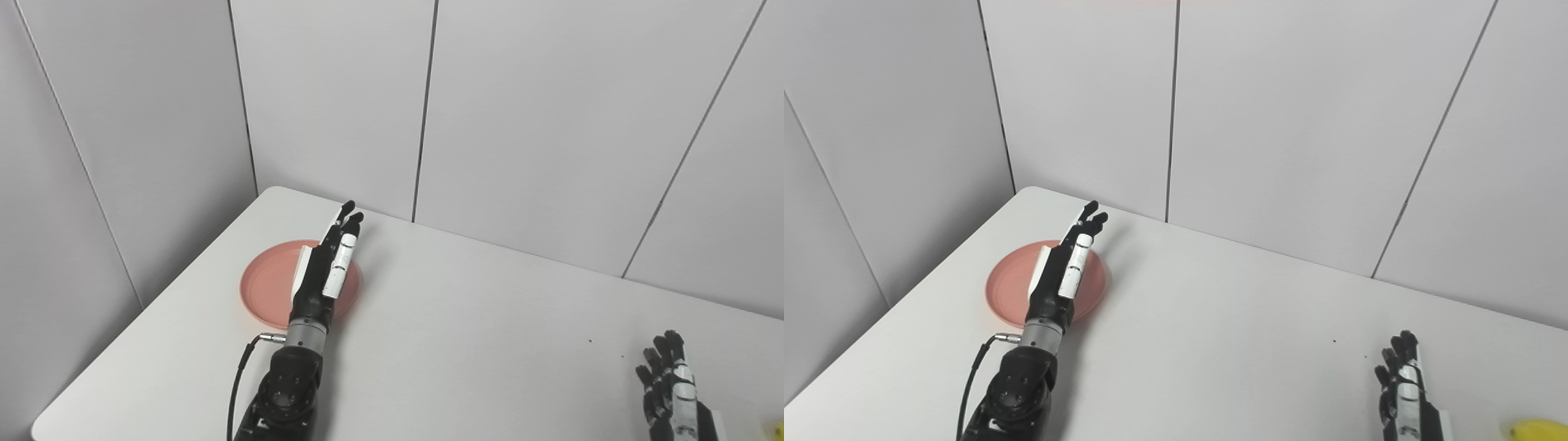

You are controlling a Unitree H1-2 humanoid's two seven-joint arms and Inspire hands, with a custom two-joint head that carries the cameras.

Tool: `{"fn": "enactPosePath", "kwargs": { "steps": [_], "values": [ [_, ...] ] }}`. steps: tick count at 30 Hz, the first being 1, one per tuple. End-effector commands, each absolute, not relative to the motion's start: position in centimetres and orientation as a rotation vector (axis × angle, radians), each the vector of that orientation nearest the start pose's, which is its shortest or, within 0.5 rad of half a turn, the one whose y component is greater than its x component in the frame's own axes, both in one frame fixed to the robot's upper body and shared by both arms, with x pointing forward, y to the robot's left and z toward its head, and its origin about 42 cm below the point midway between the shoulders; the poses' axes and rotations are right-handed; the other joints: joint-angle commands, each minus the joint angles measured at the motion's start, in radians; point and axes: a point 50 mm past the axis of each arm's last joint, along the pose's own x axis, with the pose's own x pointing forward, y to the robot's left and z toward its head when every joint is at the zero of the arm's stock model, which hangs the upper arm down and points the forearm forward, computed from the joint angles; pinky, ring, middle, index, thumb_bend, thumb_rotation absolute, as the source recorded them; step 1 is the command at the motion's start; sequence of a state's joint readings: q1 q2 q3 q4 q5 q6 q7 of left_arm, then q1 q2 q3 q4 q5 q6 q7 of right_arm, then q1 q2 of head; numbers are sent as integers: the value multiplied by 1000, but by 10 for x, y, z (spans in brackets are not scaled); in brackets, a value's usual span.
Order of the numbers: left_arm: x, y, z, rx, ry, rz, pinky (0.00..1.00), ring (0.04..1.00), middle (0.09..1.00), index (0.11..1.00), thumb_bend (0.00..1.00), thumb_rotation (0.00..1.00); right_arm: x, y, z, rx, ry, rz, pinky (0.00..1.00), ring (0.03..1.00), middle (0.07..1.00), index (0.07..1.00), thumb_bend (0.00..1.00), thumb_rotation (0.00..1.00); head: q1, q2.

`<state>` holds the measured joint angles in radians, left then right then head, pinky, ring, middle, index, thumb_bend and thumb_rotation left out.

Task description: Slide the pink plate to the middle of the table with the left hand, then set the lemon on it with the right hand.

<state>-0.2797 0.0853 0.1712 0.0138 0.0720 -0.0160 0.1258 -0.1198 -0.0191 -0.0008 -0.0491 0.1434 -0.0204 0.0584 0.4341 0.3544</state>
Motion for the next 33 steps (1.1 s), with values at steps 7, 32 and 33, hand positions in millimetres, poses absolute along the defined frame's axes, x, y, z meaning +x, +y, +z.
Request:
{"fn": "enactPosePath", "kwargs": {
  "steps": [7, 32, 33],
  "values": [
    [368, 312, 224, 163, -347, 307, 977, 925, 906, 901, 616, 1000, 321, -203, 163, 101, -230, 116, 1000, 1000, 1000, 1000, 242, 1000, 18, 2],
    [361, 411, 222, 143, -234, 457, 925, 911, 901, 901, 589, 1000, 329, -202, 162, 85, -248, 129, 1000, 1000, 1000, 1000, 242, 1000, 55, -18],
    [361, 413, 221, 146, -225, 460, 925, 910, 900, 901, 589, 1000, 329, -202, 163, 83, -248, 129, 1000, 1000, 1000, 1000, 241, 1000, 59, -20]
  ]
}}
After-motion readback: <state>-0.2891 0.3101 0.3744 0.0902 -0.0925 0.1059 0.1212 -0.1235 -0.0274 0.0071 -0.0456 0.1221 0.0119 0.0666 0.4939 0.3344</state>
